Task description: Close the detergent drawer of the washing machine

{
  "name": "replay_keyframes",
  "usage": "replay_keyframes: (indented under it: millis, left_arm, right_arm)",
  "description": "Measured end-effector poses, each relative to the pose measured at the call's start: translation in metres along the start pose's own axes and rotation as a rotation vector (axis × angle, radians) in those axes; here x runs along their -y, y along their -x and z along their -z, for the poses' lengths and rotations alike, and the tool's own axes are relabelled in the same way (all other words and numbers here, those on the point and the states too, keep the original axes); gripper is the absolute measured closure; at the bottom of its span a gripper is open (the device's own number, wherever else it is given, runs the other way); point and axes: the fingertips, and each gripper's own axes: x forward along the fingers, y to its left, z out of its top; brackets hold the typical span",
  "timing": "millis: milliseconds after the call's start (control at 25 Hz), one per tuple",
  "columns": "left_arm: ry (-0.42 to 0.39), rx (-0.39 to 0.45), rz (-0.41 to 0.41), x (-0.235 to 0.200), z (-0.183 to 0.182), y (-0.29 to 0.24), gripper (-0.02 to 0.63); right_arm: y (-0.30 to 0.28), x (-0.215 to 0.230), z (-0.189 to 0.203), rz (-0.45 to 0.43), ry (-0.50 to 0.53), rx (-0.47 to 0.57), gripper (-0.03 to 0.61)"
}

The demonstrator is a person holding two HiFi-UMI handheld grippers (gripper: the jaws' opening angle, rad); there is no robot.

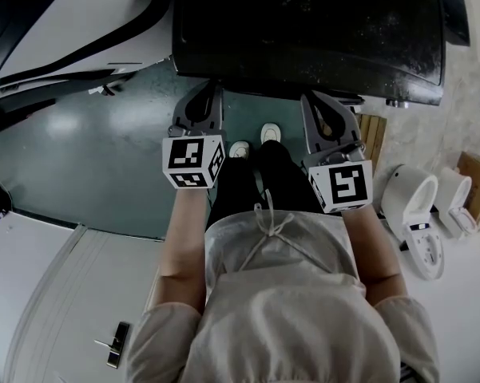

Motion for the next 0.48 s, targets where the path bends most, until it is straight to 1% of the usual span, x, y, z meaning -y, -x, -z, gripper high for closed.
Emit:
replay_keyframes:
  millis: [80, 200, 280, 360, 480]
  left_arm:
    - [0.004, 0.010, -0.023, 0.0001, -0.0002, -0.0002, 0.594]
    - [0.051, 0.023, -0.027, -0.0012, -0.0003, 0.0000, 0.595]
    - [0.034, 0.015, -0.026, -0.0008, -0.0001, -0.0008, 0.595]
    - [0.018, 0.004, -0.026, -0.0003, -0.0004, -0.0030, 0.595]
    - [0.034, -0.001, -0.035, -0.0019, -0.0020, -0.0057, 0.595]
  right_arm:
    - [0.0000, 0.0010, -0.0001, 0.007, -0.013, -0.014, 0.572]
    - [0.0002, 0.0033, -0.0020, 0.013, -0.013, -0.006, 0.572]
    - [0.0003, 0.0053, -0.0022, 0.013, -0.005, 0.007, 0.572]
    - [0.0008, 0.0066, -0.0004, 0.020, -0.015, -0.006, 0.572]
    - [0.0016, 0.0049, 0.0002, 0.025, -0.022, -0.014, 0.572]
